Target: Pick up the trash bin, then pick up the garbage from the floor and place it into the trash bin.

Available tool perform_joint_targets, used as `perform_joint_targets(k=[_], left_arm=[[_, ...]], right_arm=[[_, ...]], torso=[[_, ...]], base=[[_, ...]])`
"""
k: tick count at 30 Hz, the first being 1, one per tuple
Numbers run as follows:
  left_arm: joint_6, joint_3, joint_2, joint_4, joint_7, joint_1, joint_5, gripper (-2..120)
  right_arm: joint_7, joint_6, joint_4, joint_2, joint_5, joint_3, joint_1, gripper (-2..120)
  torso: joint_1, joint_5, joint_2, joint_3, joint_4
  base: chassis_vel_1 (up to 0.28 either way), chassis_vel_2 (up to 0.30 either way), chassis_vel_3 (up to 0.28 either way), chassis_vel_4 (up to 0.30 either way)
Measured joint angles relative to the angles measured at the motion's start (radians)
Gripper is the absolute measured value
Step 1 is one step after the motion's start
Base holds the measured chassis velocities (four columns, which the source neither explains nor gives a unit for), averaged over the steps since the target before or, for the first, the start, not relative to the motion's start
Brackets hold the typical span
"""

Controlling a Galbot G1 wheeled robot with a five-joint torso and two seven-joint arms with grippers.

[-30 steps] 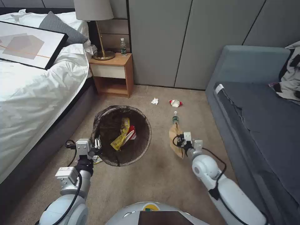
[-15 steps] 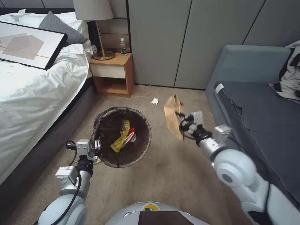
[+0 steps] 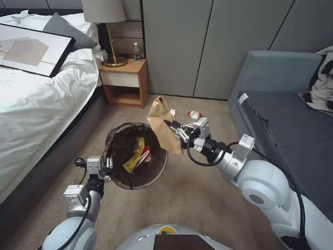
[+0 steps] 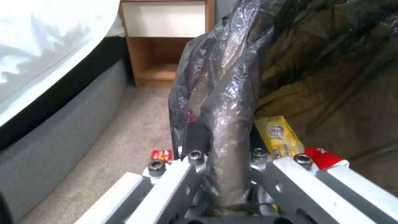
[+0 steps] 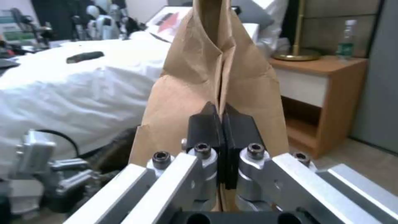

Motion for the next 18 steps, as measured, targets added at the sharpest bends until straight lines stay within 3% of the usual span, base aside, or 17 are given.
perform_joint_targets(k=[12, 18], left_arm=[[0.005, 0.008, -0.006, 0.000, 0.013, 0.001, 0.013, 3], [0.005, 0.008, -0.010, 0.000, 0.015, 0.002, 0.015, 3]], right_arm=[[0.010, -0.023, -0.071, 0.081, -0.035, -0.240, 0.151, 0], [0.020, -0.030, -0.094, 0.100, -0.060, -0.294, 0.171, 0]], torso=[[0.000, 0.0000, 0.000, 0.000, 0.0001], [0.000, -0.0001, 0.000, 0.000, 0.0000]], base=[[0.000, 0.000, 0.000, 0.000], [0.000, 0.000, 0.000, 0.000]])
